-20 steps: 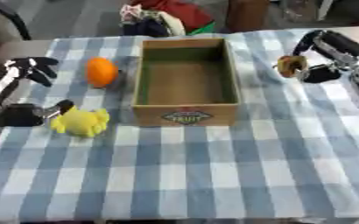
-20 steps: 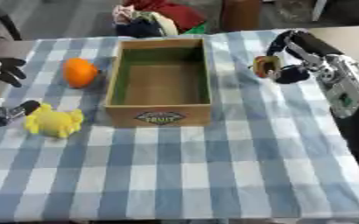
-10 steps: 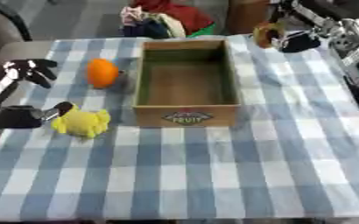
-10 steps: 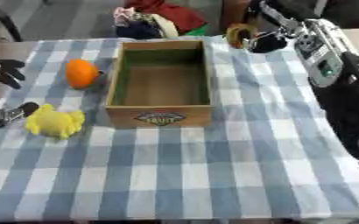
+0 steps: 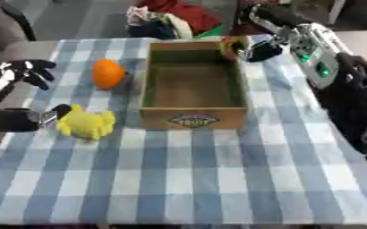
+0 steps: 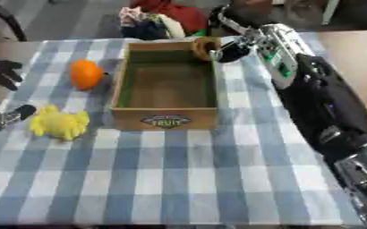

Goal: Pick up objects on the table and place them in the box.

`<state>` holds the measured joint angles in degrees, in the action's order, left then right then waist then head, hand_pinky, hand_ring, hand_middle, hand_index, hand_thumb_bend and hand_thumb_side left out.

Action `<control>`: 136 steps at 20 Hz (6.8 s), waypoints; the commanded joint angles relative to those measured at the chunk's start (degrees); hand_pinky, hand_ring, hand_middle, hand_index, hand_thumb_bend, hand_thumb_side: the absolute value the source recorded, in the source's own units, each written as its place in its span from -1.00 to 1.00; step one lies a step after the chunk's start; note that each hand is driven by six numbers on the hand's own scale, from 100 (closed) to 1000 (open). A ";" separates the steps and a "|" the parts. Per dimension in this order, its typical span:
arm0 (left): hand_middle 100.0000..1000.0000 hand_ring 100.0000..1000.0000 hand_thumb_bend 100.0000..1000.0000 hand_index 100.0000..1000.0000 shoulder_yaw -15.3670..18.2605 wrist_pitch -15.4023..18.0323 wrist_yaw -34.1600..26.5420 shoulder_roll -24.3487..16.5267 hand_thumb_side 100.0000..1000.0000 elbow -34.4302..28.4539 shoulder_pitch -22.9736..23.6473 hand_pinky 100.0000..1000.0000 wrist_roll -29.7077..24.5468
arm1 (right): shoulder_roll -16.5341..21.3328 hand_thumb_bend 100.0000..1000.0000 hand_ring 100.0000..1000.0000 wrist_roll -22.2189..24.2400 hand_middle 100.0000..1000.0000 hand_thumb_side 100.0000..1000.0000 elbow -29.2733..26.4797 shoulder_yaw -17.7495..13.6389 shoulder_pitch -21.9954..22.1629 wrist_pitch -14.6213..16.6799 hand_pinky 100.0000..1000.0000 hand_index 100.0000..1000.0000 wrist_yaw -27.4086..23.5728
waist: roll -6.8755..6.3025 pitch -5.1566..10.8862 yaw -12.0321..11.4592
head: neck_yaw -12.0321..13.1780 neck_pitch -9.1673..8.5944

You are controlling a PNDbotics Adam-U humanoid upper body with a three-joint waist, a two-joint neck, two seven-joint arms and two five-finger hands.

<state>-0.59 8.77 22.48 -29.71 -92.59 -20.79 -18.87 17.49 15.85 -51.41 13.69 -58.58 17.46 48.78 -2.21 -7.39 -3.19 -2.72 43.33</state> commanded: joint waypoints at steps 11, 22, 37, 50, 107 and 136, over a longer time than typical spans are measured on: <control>0.20 0.16 -0.12 0.70 0.25 -0.06 0.69 -1.00 -0.47 -0.32 -0.93 0.40 -0.31 | -0.06 -0.23 0.55 -3.04 0.46 -0.26 -3.45 1.64 -1.44 1.98 0.60 0.90 3.52 | 0.17 0.77 0.30 | -0.16 -0.45; 0.27 0.23 -0.18 0.71 -1.49 0.64 5.59 -4.68 -0.68 0.98 -1.97 0.44 -3.62 | 1.26 -0.36 0.55 -4.14 0.46 -0.36 -4.90 1.97 -0.67 1.10 0.59 0.88 1.73 | -0.03 1.05 0.84 | 0.39 -0.43; 0.50 0.50 0.10 0.80 -10.55 7.51 19.67 -6.74 -0.74 13.95 -10.00 0.59 -10.15 | 2.13 -0.42 0.54 -3.89 0.44 -0.39 -6.69 1.69 -0.14 0.39 0.59 0.88 -1.31 | -0.39 1.56 2.36 | 1.25 -0.30; 0.36 0.36 -0.29 0.70 -14.16 11.24 30.62 -2.60 -1.00 23.25 -13.78 0.50 -4.39 | 1.97 -0.45 0.54 -3.23 0.44 -0.38 -6.73 1.78 0.09 0.32 0.59 0.88 -2.13 | -0.19 1.46 3.00 | 1.49 -0.23; 0.76 0.70 -0.20 0.85 -14.47 11.79 22.46 7.72 -0.43 32.24 -30.96 0.70 -0.98 | 6.06 -0.63 0.54 13.00 0.42 -0.44 -20.40 9.84 4.46 2.54 0.60 0.72 -16.92 | 0.04 1.27 10.74 | 4.76 -0.98; 0.61 0.58 -0.06 0.81 -4.09 0.02 30.77 -1.98 -0.62 38.51 -26.83 0.62 2.41 | 6.76 -0.65 0.53 12.36 0.42 -0.45 -19.50 9.16 6.11 2.50 0.60 0.72 -16.28 | -0.40 1.91 8.17 | 3.26 -0.35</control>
<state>-5.56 8.89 52.63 -29.82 -54.46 -46.81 -15.80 22.93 28.52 -70.58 23.65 -51.42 20.01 32.33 -2.68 -6.52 5.06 0.65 42.84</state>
